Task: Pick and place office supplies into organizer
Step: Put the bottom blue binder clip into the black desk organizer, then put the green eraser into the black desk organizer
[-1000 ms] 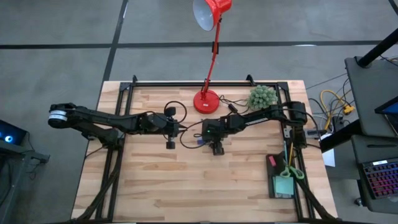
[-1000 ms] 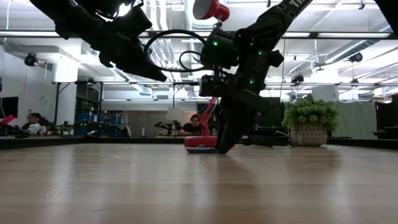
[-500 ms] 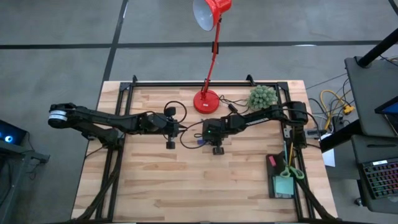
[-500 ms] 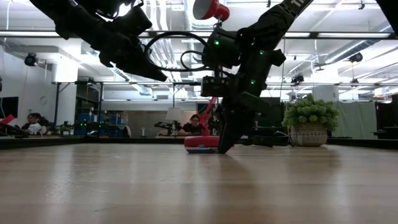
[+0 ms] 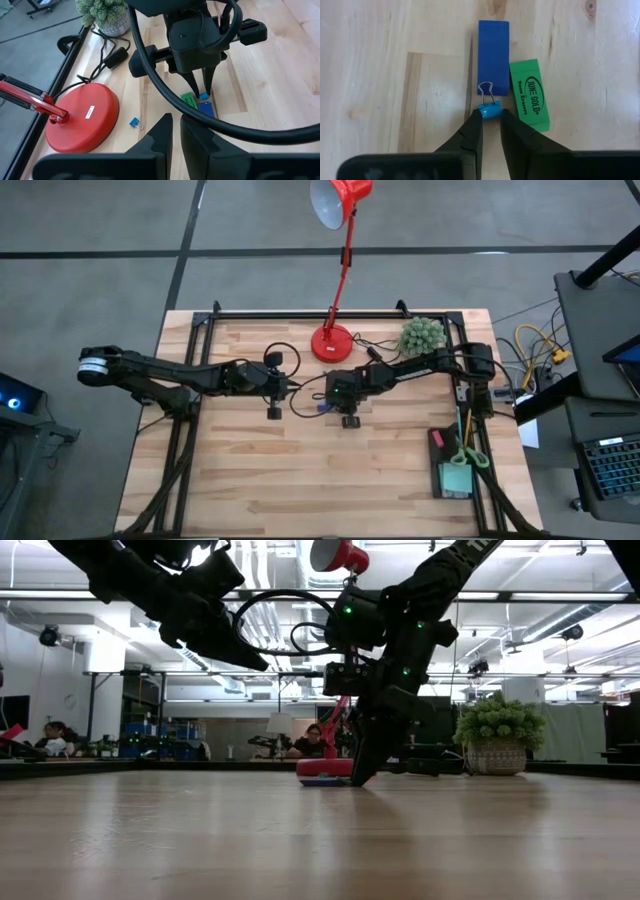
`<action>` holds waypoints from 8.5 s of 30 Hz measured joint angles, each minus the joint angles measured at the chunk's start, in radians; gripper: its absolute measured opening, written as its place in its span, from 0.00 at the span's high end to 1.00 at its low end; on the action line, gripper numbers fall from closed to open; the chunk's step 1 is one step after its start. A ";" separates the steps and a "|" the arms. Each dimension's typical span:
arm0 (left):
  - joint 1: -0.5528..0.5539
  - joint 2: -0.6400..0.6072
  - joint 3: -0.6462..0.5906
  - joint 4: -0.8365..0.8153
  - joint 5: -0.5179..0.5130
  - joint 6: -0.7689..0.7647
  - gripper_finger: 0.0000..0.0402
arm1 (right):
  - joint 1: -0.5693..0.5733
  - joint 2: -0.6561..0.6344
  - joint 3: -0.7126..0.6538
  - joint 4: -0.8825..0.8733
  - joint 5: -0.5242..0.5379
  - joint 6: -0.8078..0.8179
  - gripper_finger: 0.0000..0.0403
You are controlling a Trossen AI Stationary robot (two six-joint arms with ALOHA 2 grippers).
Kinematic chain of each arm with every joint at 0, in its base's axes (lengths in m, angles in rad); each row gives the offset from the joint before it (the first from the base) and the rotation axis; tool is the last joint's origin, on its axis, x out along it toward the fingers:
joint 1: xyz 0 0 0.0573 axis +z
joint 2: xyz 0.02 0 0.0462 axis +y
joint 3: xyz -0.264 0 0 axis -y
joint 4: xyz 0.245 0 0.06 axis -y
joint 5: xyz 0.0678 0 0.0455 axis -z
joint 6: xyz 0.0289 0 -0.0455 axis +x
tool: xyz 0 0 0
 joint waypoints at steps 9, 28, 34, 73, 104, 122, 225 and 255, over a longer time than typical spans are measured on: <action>0.000 0.000 0.000 -0.002 0.000 0.000 0.94 | 0.005 -0.034 -0.004 -0.052 -0.008 0.034 0.88; 0.000 0.000 0.000 -0.003 0.000 0.000 0.94 | 0.148 -0.194 -0.003 -0.428 -0.090 0.294 0.89; 0.000 0.000 -0.001 -0.003 0.000 0.000 0.94 | 0.220 -0.277 -0.004 -0.564 -0.082 0.434 0.89; 0.000 0.000 -0.002 -0.006 0.004 -0.002 0.94 | 0.457 -0.664 -0.400 -0.823 -0.139 1.171 0.89; 0.000 0.000 -0.002 -0.004 0.004 -0.002 0.94 | 0.451 -0.663 -0.380 -0.510 0.047 1.029 0.72; 0.000 0.000 -0.001 0.002 0.004 -0.001 0.94 | 0.205 -0.458 -0.156 -0.077 0.232 0.245 0.57; 0.000 0.000 -0.002 -0.085 0.003 -0.002 0.94 | 0.353 -0.229 0.205 -1.048 -0.130 0.542 0.91; 0.000 0.000 -0.002 -0.083 0.004 -0.003 0.94 | 0.424 -0.438 -0.277 -0.931 -0.188 0.874 0.91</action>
